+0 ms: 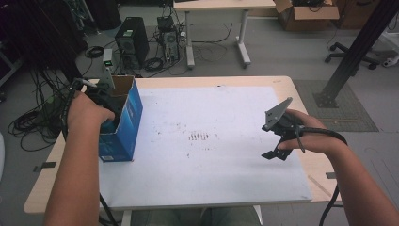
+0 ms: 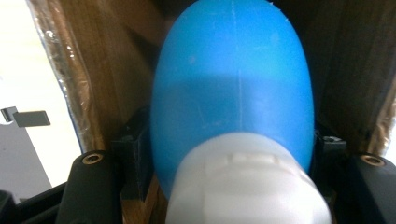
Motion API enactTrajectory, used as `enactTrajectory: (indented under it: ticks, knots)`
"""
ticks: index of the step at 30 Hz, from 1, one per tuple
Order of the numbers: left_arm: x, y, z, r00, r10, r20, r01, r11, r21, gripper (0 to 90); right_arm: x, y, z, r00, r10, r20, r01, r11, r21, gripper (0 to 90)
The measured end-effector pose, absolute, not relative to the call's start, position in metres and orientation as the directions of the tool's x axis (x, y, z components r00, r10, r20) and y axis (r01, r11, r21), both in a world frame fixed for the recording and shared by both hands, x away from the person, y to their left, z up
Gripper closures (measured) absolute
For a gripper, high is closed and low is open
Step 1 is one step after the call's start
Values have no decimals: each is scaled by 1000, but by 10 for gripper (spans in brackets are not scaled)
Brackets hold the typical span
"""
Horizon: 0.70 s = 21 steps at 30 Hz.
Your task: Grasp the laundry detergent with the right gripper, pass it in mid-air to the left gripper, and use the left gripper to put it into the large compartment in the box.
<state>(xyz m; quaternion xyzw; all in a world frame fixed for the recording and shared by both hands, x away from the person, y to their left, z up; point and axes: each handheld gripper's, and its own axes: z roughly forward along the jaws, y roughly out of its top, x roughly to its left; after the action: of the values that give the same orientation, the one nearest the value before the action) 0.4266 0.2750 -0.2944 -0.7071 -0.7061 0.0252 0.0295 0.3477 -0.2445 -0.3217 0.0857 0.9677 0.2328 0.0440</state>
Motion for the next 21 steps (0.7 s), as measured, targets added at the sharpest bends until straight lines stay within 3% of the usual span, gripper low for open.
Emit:
enactTrajectory:
  ticks: [14,21]
  knots:
    - [424,272,-276,6,1000,17,999,-6,-48,295,346,-246,-321,-981,188,-48,145,874,464,34]
    - [421,271,-266,6,1000,27,999,-5,-33,228,344,-248,-321,-981,187,-49,143,872,467,34]
